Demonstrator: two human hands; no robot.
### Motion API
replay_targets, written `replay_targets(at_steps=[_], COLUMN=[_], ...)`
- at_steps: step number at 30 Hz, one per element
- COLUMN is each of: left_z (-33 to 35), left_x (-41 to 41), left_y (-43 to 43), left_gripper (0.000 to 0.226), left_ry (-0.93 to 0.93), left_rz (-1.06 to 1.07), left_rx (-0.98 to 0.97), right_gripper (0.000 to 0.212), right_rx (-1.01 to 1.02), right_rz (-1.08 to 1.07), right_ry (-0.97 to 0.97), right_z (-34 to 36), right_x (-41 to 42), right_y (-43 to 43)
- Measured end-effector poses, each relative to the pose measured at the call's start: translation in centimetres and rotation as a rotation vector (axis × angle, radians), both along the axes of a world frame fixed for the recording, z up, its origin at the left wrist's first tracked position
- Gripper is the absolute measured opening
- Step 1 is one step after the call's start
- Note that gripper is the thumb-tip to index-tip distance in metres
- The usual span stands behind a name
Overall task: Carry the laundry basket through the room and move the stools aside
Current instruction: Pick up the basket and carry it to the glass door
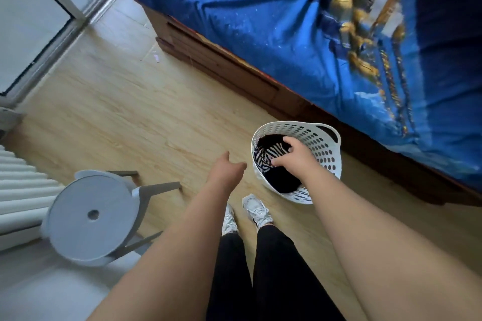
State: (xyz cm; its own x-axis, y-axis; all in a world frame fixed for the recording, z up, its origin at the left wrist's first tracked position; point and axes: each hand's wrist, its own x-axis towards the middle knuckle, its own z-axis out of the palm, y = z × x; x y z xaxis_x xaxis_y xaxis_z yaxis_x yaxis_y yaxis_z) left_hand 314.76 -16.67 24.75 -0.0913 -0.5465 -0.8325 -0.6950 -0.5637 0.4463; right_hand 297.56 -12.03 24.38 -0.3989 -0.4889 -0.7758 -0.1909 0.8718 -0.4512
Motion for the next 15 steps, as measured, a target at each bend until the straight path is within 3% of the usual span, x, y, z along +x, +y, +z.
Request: replay_targets(at_steps=[9, 15], left_z=[4.6, 5.8], left_x=[-7.3, -11.0], left_y=[2.4, 6.5], left_gripper=[0.056, 0.067], left_ry=[0.032, 0.015], left_rz=[-0.167, -0.126], left_rx=[-0.085, -0.038], right_gripper=[0.08, 0.076], right_rx=[-0.035, -0.052], right_rz=[-0.188, -0.151], right_ry=[-0.005, -0.019], right_z=[4.2, 5.3], right_x=[-7.0, -12.4], right_y=[5.9, 9.8])
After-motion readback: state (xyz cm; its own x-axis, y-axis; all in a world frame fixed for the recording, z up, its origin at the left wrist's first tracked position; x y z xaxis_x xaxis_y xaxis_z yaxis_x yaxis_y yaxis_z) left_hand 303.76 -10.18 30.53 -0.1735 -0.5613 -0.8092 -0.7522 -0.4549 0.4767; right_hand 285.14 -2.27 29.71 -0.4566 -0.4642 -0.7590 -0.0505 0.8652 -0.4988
